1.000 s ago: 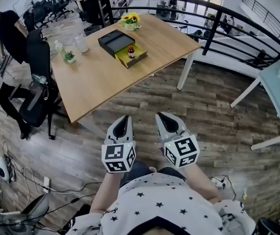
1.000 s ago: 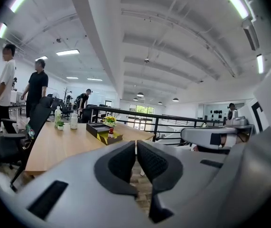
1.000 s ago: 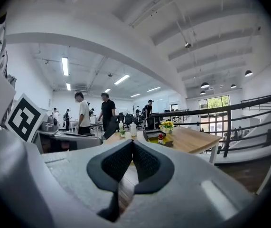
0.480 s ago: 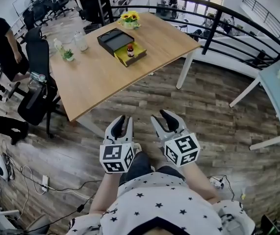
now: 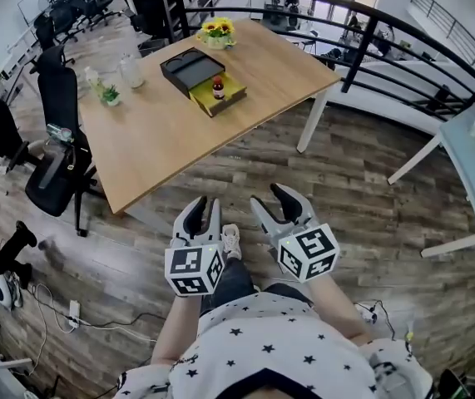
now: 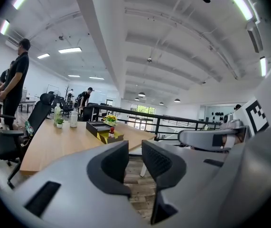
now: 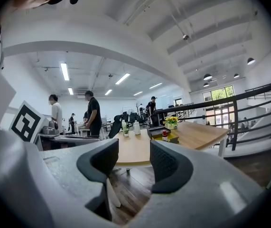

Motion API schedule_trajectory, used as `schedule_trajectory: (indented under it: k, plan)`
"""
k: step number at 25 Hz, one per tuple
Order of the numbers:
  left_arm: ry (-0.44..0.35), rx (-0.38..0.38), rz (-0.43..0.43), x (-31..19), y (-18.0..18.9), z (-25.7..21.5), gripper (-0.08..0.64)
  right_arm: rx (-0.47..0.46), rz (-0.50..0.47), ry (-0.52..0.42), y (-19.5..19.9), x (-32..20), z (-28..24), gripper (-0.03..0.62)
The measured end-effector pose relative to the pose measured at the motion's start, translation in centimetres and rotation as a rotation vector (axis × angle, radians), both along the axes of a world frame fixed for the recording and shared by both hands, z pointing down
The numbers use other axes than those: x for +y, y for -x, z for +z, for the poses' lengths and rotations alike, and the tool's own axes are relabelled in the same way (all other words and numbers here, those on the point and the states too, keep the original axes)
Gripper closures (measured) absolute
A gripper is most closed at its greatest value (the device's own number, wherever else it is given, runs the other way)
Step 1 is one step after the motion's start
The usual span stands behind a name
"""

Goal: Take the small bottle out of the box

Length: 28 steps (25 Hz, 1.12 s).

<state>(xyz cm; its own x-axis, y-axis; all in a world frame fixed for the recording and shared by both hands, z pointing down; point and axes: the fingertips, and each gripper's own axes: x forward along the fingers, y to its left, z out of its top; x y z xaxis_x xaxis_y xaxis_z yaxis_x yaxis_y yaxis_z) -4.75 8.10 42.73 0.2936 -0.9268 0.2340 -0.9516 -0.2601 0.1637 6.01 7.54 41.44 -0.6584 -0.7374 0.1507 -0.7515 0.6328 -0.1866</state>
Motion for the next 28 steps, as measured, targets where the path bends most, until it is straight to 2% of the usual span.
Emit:
schedule_trajectory:
  k: [9,28]
  plan:
    - [0.006,0.015,-0.014,-6.2,1.5,0.7,0.485,0.039,-0.008,0.012,1.3,-6.5,1.3,0.403]
    - [0.02,0.011,0.014,-26.7,6.6,-0.3,0.485,0.063,0.001,-0.01,7.1,-27.5,-0.4,0.403]
